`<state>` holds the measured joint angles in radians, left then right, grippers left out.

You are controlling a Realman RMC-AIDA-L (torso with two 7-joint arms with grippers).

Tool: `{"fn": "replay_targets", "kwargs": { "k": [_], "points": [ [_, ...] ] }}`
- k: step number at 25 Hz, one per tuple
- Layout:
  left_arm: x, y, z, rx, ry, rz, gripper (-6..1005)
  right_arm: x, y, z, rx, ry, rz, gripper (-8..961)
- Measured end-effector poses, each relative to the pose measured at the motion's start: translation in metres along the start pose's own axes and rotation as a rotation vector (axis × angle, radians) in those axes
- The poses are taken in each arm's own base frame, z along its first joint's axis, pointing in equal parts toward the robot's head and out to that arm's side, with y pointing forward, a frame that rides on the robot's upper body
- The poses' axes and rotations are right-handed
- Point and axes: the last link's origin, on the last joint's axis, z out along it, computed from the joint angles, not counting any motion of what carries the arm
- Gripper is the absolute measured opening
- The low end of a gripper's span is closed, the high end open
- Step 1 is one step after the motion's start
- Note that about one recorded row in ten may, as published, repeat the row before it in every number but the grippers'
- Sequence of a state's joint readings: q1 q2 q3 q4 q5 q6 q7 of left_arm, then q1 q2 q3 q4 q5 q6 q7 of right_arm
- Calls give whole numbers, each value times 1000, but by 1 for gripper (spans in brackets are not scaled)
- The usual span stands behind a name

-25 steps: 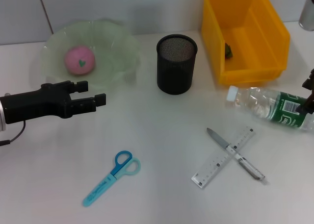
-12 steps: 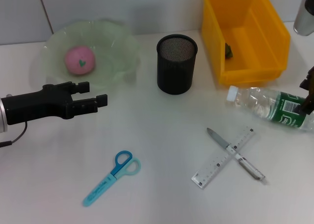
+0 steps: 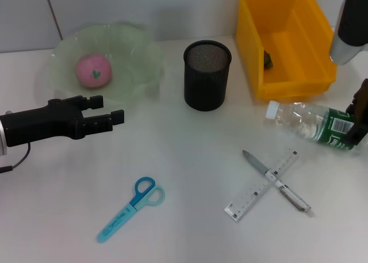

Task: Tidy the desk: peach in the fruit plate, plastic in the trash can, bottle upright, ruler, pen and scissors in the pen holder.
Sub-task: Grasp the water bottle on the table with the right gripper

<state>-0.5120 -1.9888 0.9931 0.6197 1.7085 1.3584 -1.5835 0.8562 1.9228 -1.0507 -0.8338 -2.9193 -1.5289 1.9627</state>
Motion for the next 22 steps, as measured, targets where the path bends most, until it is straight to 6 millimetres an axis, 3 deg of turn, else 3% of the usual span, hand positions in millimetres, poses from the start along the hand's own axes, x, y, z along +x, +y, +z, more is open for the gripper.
{"fn": "replay_targets", "kwargs": {
  "k": [22],
  "points": [
    [-1, 0, -2, 3, 8, -7, 815, -9, 7, 26, 2, -20, -24, 769]
  ]
}}
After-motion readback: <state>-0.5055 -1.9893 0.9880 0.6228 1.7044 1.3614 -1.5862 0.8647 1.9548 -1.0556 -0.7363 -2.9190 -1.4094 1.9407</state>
